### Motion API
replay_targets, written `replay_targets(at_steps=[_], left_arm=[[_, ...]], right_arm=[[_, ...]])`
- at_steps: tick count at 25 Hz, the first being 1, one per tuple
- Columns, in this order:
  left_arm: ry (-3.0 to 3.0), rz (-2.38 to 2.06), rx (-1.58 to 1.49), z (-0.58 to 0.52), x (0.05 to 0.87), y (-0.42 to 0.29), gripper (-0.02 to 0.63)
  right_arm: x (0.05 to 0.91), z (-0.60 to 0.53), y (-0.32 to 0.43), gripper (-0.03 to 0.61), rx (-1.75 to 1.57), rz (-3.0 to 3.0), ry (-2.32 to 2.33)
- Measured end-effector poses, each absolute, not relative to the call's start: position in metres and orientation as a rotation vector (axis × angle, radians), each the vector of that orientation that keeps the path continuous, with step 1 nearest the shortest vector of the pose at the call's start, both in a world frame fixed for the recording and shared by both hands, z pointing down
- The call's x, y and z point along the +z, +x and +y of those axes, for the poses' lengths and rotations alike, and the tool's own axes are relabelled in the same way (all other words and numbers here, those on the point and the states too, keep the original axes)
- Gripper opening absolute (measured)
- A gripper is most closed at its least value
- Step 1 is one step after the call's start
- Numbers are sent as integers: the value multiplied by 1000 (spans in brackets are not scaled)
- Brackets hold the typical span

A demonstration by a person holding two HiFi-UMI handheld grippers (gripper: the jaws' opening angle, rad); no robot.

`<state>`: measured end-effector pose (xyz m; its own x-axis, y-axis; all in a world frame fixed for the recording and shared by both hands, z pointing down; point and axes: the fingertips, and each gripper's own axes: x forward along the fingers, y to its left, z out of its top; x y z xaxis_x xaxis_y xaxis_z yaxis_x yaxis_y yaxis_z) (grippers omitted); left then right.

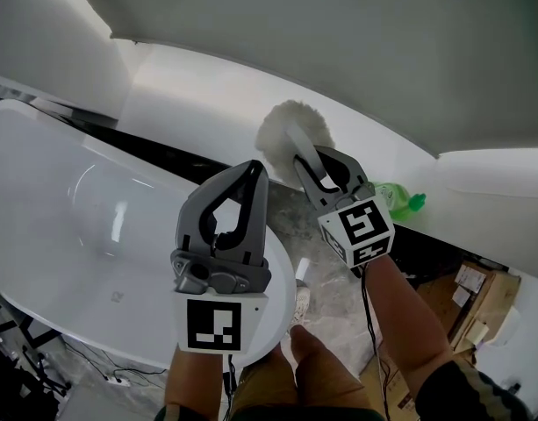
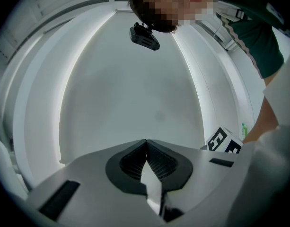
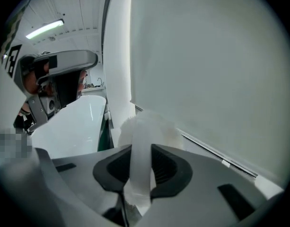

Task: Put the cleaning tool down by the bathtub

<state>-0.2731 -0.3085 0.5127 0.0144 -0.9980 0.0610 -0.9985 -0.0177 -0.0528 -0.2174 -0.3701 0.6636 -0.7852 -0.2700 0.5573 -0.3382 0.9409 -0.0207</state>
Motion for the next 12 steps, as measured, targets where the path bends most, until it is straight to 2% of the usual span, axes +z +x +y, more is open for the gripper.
replay_targets(at_steps=[12], left_arm=[[2184,-2202,115,-301,523,-273,6]], right_arm=[[722,-372,-230,94,233,-2443,388]])
